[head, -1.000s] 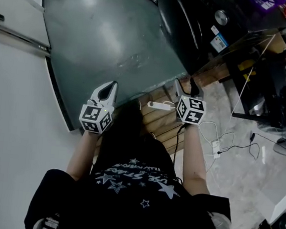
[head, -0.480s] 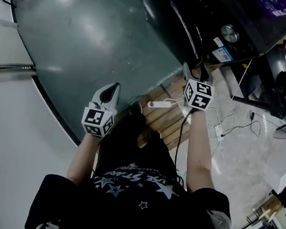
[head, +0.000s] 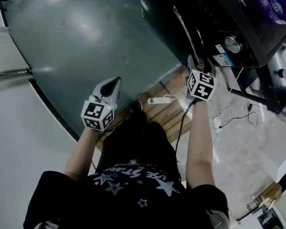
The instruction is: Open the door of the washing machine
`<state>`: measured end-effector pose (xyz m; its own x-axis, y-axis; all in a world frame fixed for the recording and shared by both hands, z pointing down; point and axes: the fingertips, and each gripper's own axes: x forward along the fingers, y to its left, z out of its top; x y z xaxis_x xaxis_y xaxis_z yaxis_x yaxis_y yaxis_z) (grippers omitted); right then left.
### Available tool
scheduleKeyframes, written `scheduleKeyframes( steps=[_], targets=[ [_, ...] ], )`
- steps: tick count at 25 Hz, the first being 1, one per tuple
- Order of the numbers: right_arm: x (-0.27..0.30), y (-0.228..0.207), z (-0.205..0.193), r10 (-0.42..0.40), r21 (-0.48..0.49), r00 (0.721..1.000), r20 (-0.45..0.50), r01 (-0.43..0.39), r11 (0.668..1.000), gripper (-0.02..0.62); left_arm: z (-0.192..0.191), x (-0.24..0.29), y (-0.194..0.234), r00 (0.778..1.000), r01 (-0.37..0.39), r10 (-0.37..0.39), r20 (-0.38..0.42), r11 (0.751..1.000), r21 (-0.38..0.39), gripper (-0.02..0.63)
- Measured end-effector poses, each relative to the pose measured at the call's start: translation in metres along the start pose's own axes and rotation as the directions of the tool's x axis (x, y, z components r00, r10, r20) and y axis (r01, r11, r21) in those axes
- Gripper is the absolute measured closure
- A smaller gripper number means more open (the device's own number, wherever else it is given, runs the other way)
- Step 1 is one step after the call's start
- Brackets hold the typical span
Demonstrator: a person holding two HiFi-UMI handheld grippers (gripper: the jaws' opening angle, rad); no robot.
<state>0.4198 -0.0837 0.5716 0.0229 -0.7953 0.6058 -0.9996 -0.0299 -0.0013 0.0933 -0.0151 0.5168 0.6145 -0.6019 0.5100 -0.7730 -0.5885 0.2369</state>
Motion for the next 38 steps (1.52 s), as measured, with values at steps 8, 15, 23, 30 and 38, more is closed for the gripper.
scheduleKeyframes(
  steps=[8,15,23,30,38],
  targets=[
    [0.018,-0.019,0.011,0.02,-0.025,1.0,-0.005,-0.02,0.999,0.339,0.012,0.009,-0.014,1.0,-0.022,0.022,-0.001,1.0,0.01,0.595],
    [0.03,-0.024,0.008,0.043,-0.081,0.999,-0.028,-0.045,0.996,0.46,0.017,0.011,-0.029,0.998,-0.066,0.066,-0.01,0.998,0.011,0.595],
    [0.027,-0.019,0.007,0.073,-0.075,0.997,-0.037,-0.076,0.994,0.469,0.011,0.003,-0.041,0.994,-0.11,0.11,-0.009,0.994,-0.015,0.595],
    [0.016,0.023,-0.008,0.158,-0.106,0.986,-0.05,-0.162,0.981,0.486,0.008,-0.015,-0.043,0.984,-0.178,0.178,0.017,0.984,-0.03,0.595],
    [0.005,0.068,-0.019,0.237,-0.134,0.97,-0.062,-0.243,0.961,0.495,-0.004,-0.047,-0.036,0.959,-0.277,0.28,0.038,0.959,-0.064,0.595]
  ],
)
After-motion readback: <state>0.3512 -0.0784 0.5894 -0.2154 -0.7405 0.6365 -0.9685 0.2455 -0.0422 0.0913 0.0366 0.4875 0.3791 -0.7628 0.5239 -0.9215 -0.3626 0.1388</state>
